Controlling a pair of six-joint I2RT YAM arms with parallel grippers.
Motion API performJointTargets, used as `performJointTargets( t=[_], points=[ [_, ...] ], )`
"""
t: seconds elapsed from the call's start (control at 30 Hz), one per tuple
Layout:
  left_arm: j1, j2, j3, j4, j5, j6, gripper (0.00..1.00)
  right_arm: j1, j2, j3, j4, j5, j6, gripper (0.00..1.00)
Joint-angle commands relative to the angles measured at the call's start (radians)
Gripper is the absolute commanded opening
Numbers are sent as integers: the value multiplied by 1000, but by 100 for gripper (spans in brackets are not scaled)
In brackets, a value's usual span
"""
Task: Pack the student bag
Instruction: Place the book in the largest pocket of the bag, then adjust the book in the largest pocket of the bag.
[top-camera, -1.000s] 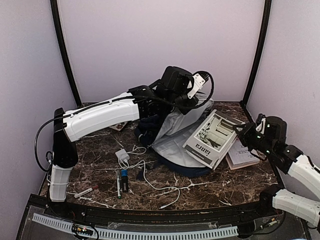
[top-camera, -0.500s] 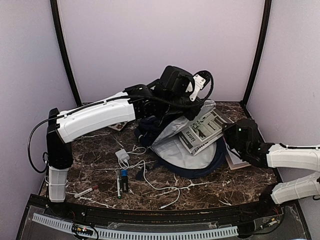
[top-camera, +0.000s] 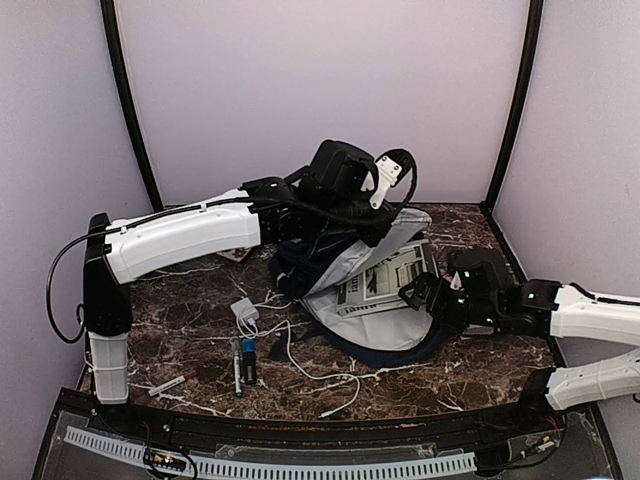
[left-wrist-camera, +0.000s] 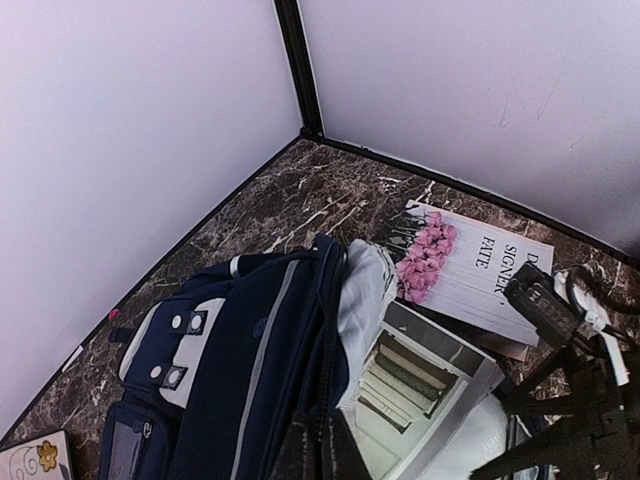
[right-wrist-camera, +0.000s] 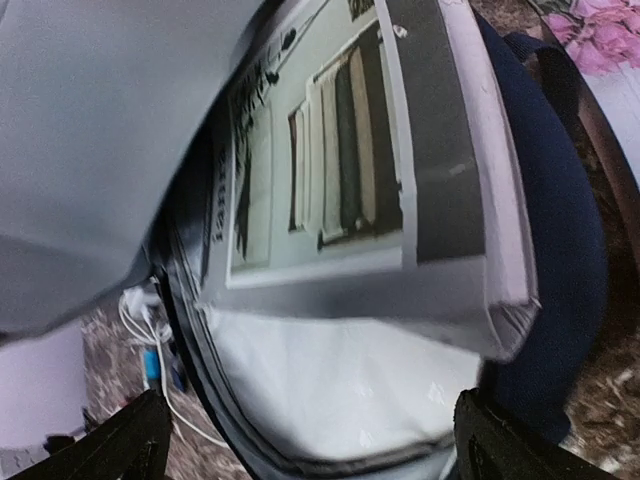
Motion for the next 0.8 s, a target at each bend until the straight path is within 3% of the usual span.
performJointTargets(
  t=[0.0,0.13,0.23,0.27,0.33,0.37,0.4,0.57,0.77],
  points=[
    [6,-138,9,207,-12,21,0,-23,-86,112,-458,-139,-197,100],
    [6,-148,-11,214,-9,19,0,-147,-59,247,-592,-66,-362,100],
    [6,-164,-38,230,-8,15,0,-352,-11,254,-446,-197,-476,95],
    [6,-166,-41,228,-8,14,0,-417,18,248,-374,-311,-492,91],
    [6,-169,-43,221,-8,11,0,-528,111,257,-252,-469,-514,71],
    [6,-172,-47,219,-6,9,0,-564,166,277,-232,-512,-523,60],
    [6,-175,-51,219,-4,7,0,-587,220,303,-228,-546,-538,55],
    [6,-190,-85,239,0,9,0,-602,369,336,-106,-739,-526,63],
    [6,-183,-87,243,9,9,0,-600,411,288,11,-773,-471,62]
  ],
)
